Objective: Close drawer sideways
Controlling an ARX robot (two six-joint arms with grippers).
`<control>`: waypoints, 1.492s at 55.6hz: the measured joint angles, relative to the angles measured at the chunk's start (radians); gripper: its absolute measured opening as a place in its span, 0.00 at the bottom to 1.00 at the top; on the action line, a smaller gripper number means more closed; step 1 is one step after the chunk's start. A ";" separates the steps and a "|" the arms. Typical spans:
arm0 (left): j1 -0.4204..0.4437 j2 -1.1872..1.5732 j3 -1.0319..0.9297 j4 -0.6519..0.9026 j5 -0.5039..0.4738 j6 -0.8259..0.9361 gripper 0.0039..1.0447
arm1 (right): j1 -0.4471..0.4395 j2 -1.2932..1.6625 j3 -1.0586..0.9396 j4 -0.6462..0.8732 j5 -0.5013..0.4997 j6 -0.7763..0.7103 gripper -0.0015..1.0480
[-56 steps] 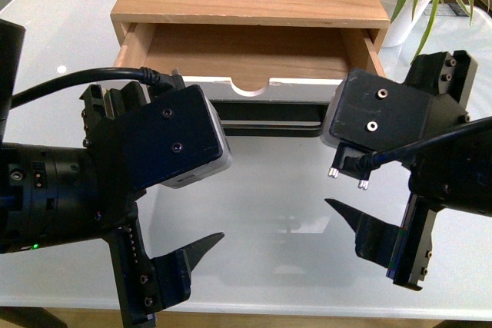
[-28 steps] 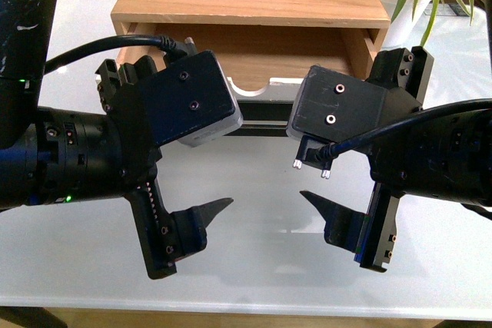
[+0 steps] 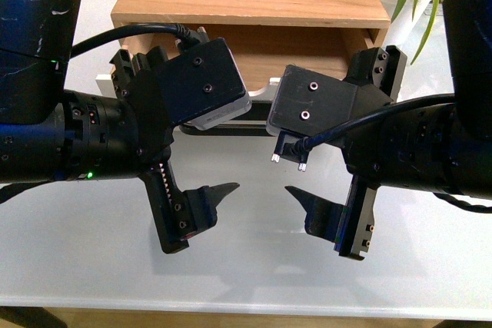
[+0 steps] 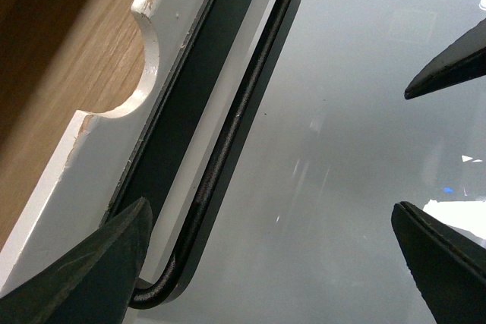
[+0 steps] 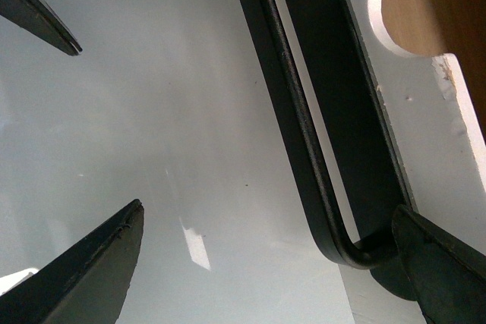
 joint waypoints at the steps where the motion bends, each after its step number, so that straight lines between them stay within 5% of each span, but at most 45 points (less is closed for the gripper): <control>1: 0.000 0.003 0.003 -0.002 0.000 0.000 0.92 | 0.001 0.002 0.002 0.000 0.000 0.000 0.91; 83: 0.023 0.106 0.090 -0.027 -0.006 0.005 0.92 | 0.029 0.130 0.092 0.008 0.028 0.014 0.91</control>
